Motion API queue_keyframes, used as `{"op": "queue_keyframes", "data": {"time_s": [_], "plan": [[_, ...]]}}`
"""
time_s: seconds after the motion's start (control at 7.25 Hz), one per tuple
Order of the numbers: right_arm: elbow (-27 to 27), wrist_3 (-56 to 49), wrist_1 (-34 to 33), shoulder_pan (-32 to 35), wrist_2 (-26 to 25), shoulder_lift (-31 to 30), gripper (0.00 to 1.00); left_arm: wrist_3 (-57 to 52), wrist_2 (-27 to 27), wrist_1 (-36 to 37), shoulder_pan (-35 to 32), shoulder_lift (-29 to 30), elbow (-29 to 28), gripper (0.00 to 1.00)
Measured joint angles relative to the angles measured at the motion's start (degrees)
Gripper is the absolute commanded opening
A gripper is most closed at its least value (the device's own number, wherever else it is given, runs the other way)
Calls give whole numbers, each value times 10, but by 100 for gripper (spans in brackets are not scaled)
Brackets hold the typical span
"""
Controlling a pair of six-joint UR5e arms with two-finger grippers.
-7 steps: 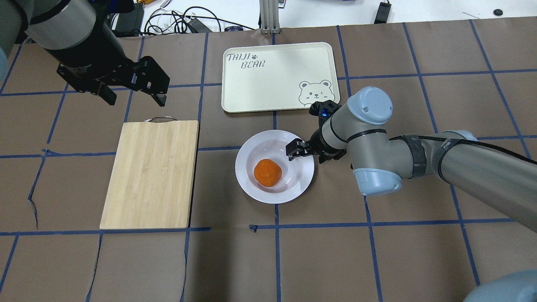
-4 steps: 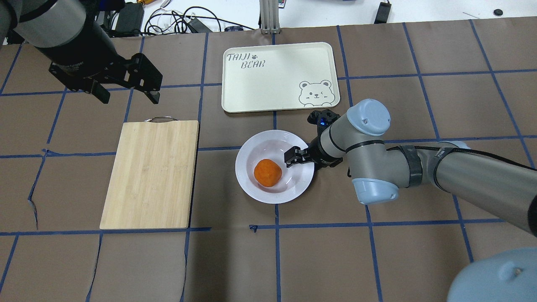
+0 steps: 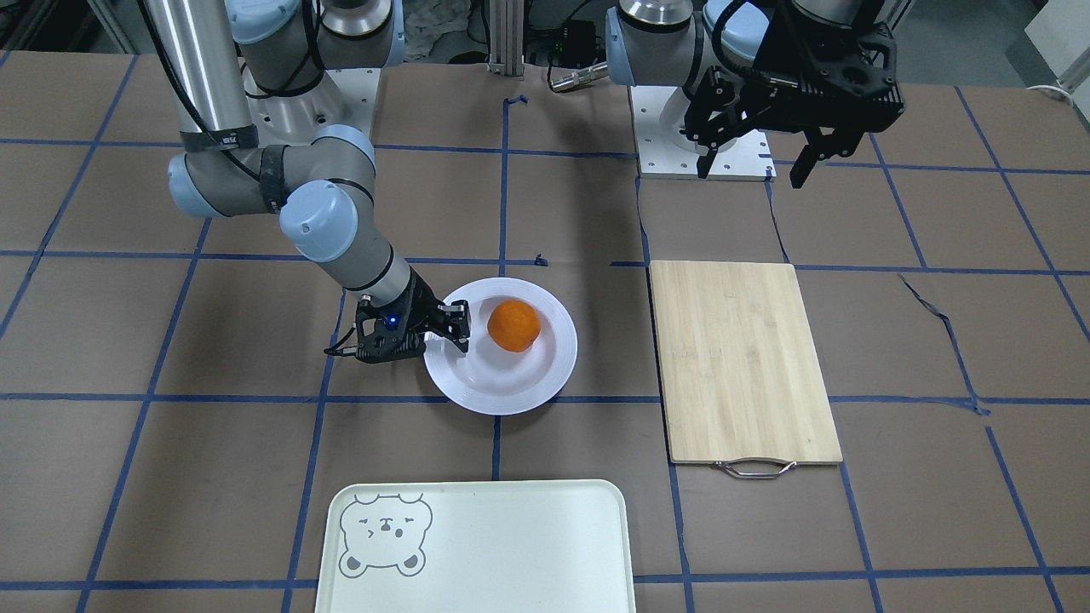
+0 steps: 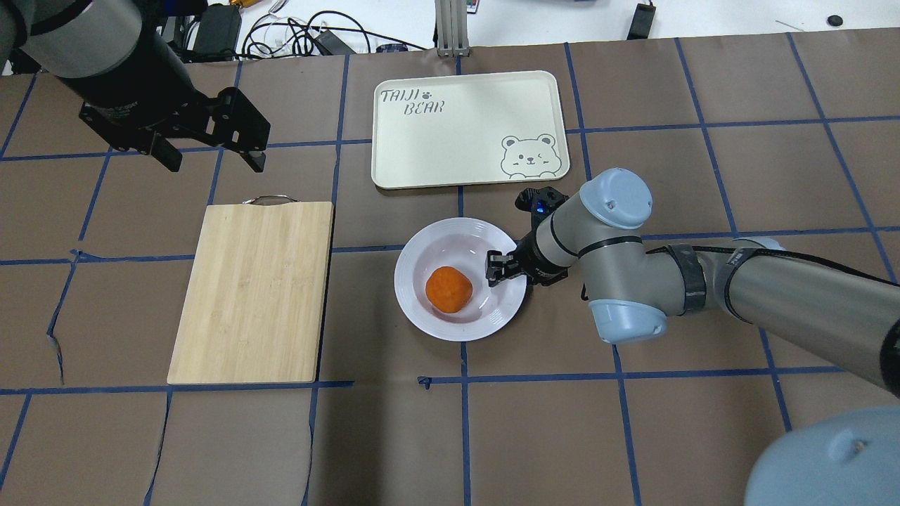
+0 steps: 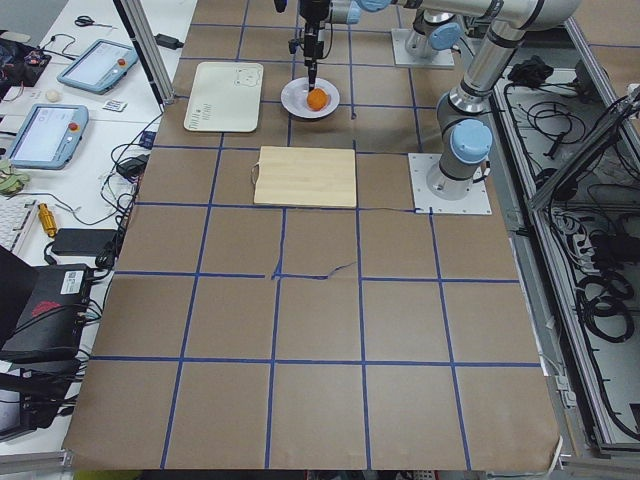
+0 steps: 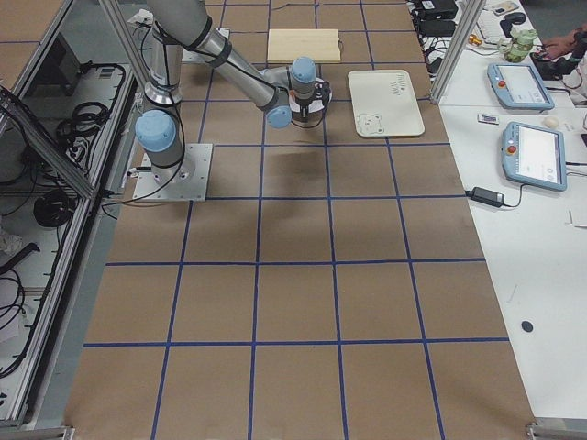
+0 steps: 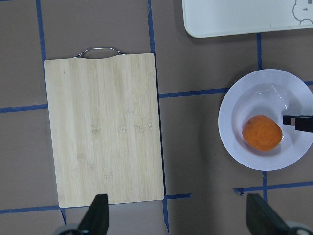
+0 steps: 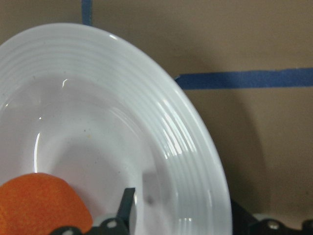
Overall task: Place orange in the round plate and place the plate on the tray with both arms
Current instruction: 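Grip the rim of the white plate with the right gripper while the left arm withdraws, then slide the plate with the right gripper onto the bear-printed tray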
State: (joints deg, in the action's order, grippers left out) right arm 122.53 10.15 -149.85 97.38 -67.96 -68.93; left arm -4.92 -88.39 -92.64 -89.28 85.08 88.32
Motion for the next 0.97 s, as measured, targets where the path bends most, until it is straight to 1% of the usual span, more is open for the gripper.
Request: {"op": "queue_keyframes", "data": {"time_s": [0.14,0.41,0.55,0.97], "plan": [[-3,9,0,0,0,0,6,0,2,0,0,0,0,100],[-24,41,4,-1,-2,-3,4,0,3,0,0,-1,1,100],[-39,56,11,-1,-2,-5,0,0,3,0,0,-1,2,100],[-61,88,25,-7,8,-6,0,0,3,-1,0,-1,2,100]]}}
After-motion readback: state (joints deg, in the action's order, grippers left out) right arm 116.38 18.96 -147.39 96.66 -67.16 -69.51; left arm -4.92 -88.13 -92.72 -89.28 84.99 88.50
